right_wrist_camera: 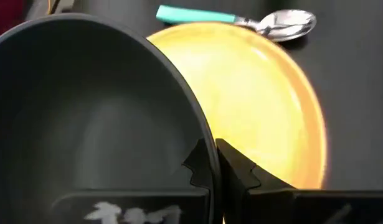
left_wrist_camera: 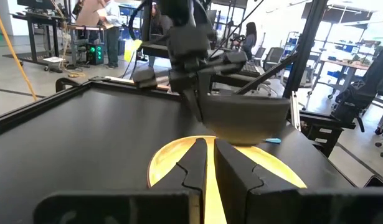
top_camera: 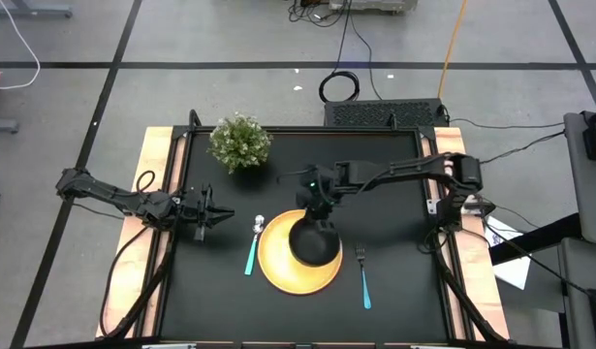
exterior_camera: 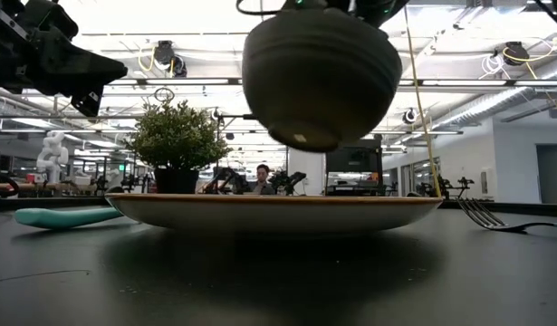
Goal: Set table place
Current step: Put the black bowl on the yellow plate
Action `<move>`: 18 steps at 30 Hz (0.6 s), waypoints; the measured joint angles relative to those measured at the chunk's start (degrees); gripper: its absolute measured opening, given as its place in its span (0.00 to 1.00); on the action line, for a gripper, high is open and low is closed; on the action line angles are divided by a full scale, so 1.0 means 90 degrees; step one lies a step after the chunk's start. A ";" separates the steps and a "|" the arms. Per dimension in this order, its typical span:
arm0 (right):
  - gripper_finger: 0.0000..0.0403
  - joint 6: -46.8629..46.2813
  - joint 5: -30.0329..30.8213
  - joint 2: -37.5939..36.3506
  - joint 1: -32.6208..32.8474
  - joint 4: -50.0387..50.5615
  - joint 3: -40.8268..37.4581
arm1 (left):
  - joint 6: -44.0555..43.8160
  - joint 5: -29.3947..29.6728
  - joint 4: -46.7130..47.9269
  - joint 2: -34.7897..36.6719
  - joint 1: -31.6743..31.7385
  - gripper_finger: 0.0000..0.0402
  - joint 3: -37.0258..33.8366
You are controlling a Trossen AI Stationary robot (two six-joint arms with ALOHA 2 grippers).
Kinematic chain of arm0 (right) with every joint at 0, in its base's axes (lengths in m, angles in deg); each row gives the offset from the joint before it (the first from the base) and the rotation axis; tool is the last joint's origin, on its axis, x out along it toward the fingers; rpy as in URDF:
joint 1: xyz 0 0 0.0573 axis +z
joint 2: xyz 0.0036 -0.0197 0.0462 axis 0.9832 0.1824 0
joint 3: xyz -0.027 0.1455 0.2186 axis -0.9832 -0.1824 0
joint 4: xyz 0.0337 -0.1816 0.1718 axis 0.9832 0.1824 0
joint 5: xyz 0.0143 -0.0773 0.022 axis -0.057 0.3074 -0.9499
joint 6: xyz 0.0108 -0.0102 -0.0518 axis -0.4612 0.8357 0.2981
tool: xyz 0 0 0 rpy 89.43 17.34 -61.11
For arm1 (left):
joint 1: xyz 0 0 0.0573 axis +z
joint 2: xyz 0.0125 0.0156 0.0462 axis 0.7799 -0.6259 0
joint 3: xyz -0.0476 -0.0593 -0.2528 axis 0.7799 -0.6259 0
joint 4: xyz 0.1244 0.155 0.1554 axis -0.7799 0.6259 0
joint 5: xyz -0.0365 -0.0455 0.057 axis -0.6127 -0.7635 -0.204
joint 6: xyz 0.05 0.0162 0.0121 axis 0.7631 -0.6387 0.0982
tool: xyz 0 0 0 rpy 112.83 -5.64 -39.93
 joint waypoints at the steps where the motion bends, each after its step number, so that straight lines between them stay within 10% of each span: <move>1: 0.00 0.0047 0.0002 0.0115 0.0031 0.0094 0.0093 | 0.0000 0.0000 0.0000 0.0001 0.0002 0.08 -0.0001; 18: 0.00 0.0278 0.0430 0.0773 0.0247 0.0429 0.0584 | 0.0000 0.0000 0.0019 0.0000 0.0002 0.08 0.0000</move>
